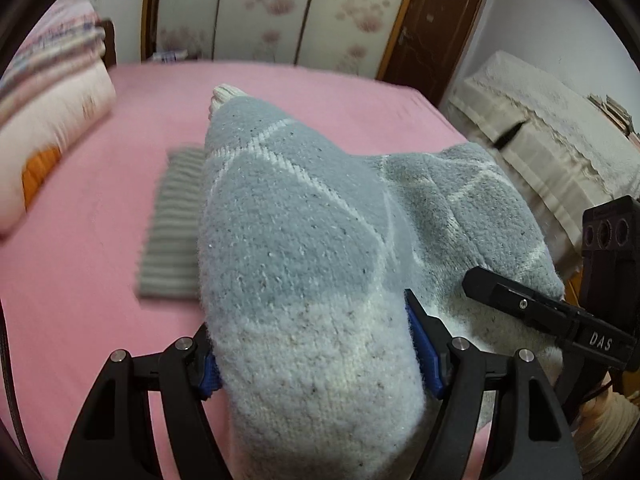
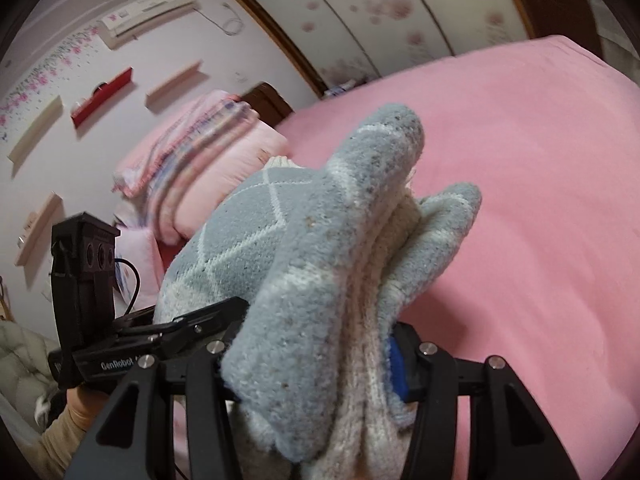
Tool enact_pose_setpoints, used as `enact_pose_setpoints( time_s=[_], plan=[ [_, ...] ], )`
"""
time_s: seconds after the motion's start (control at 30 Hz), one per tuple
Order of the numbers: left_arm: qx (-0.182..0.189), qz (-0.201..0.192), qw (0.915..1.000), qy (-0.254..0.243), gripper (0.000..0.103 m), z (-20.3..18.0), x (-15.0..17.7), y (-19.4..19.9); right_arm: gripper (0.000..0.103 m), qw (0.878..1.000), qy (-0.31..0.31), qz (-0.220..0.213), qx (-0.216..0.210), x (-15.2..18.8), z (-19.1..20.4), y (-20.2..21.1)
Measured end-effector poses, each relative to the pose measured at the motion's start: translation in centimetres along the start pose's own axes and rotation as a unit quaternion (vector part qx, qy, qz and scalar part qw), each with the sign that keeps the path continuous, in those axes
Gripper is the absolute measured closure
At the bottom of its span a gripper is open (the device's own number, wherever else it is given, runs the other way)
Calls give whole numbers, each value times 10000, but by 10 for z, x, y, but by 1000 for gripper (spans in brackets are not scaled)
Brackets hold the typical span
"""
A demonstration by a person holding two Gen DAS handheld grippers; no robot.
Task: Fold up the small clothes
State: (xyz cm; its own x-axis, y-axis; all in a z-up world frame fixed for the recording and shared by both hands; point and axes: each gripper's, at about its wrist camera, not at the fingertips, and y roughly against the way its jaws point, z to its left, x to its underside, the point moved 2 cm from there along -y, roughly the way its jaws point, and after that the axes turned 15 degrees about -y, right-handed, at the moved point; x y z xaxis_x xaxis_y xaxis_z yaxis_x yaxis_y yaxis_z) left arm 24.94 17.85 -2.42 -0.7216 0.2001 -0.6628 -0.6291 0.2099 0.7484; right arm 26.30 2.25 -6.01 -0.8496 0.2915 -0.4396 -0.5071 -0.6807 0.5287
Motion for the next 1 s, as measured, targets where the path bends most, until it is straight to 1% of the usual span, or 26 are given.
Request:
enact_pose_setpoints(
  time_s=[0.07, 0.1, 0.2, 0.27, 0.3, 0.33, 0.47, 0.5, 0.57, 0.67, 0.7, 0.73, 0.8, 0.83, 0.9, 1.0],
  plan=[
    [-56, -137, 9999, -20, 30, 37, -23, -8, 52, 9999, 41, -107, -113, -21, 16, -28],
    [-78, -187, 9998, -17, 30, 57, -33, -15, 52, 9997, 40, -192, -176, -35, 27, -49],
    [-146, -312, 9994, 44, 30, 108, -53, -41, 52, 9992, 26, -345, -215, -60, 42, -99],
    [-164, -375, 9991, 147, 30, 138, -56, -64, 52, 9989, -55, -429, -203, -73, 44, -134],
    [-148, -363, 9990, 231, 30, 149, -58, -78, 52, 9986, -158, -456, -200, -80, 41, -156],
    [-114, -345, 9989, 301, 30, 158, -56, -91, 52, 9985, -202, -474, -176, -83, 38, -169],
    [88, -200, 9979, 602, 30, 197, -35, -147, 52, 9984, -370, -432, 68, -82, 12, -220],
    [110, -157, 9975, 678, 30, 200, -35, -161, 52, 9982, -424, -394, 164, -81, 4, -231],
    [175, -57, 9964, 830, 29, 208, -22, -185, 52, 9975, -534, -348, 304, -74, -9, -246],
    [201, -158, 9955, 913, 21, 215, -7, -206, 51, 9960, -608, -387, 531, -64, -30, -258],
    [252, -235, 9946, 977, 17, 219, -4, -208, 49, 9957, -576, -392, 608, -62, -36, -261],
    [282, -276, 9938, 1041, 10, 223, 0, -211, 45, 9957, -561, -363, 647, -61, -39, -263],
    [328, -264, 9926, 1135, 2, 234, 10, -217, 38, 9961, -570, -215, 640, -59, -48, -268],
    [371, -261, 9924, 1145, 1, 238, 13, -218, 33, 9964, -552, -170, 620, -59, -51, -267],
    [372, -292, 9928, 1099, 1, 239, 16, -214, 30, 9969, -414, -125, 660, -59, -50, -265],
    [121, -300, 9948, 969, 1, 242, 8, -205, 28, 9971, -155, -76, 744, -62, -41, -253]
  ],
)
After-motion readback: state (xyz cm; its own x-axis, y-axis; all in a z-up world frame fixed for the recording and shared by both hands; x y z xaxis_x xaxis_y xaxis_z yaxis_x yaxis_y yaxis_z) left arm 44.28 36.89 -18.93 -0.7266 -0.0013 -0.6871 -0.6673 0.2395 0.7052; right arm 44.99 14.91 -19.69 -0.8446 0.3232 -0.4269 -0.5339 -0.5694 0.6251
